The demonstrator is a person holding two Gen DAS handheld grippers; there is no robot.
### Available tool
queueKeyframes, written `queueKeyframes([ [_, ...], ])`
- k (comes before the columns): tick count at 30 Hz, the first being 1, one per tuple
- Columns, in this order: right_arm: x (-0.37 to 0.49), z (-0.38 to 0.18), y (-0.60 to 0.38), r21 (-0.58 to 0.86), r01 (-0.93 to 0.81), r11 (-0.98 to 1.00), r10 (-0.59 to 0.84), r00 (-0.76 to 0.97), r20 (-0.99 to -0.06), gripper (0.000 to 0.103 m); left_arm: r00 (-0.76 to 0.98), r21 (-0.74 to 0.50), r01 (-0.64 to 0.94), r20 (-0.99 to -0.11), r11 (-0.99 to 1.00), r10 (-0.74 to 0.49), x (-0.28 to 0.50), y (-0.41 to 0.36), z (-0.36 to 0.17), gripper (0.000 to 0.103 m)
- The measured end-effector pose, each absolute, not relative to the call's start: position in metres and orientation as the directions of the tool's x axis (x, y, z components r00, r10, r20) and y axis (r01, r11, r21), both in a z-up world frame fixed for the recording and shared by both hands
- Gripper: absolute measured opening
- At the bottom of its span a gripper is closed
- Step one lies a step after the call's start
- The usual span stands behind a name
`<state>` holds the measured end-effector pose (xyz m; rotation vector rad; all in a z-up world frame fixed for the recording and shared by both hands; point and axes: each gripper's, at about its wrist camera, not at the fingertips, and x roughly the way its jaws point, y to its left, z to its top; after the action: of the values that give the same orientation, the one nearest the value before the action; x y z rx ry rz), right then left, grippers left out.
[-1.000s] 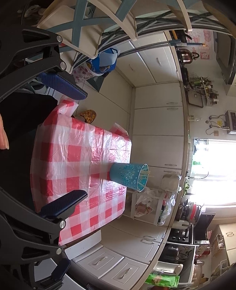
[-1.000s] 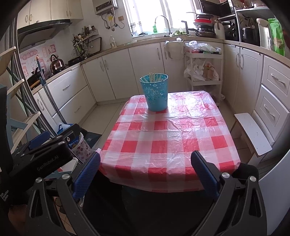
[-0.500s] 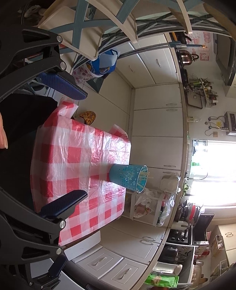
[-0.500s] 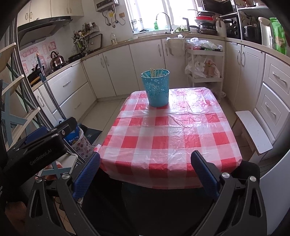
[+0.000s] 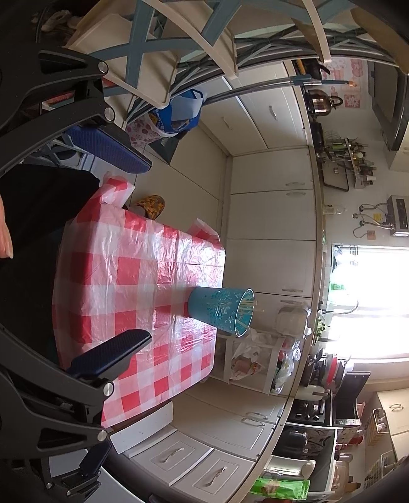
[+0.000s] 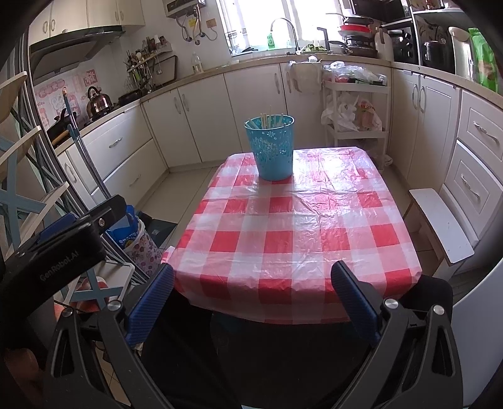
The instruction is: Organize utensils
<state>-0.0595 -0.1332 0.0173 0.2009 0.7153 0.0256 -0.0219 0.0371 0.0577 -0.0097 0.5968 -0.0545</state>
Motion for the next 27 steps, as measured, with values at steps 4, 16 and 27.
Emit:
queueKeyframes([
  [4,-0.06,0.015,-0.133,0.193,0.044,0.98,0.095,0.752,-0.653,0.096,0.826,-0.019,0.049,-0.561,0.999,-0.051,-0.023,0.035,0.058,0.095],
  [16,-0.06,0.011,-0.134,0.195,0.045,0.98,0.097,0.748,-0.656,0.096,0.823,-0.019,0.046,-0.566,0.999,-0.048,-0.021,0.035,0.057,0.095],
  [27,-0.059,0.007,-0.133,0.196,0.046,0.979,0.098,0.741,-0.665,0.096,0.82,-0.014,0.045,-0.571,0.999,-0.045,-0.021,0.036,0.055,0.095],
])
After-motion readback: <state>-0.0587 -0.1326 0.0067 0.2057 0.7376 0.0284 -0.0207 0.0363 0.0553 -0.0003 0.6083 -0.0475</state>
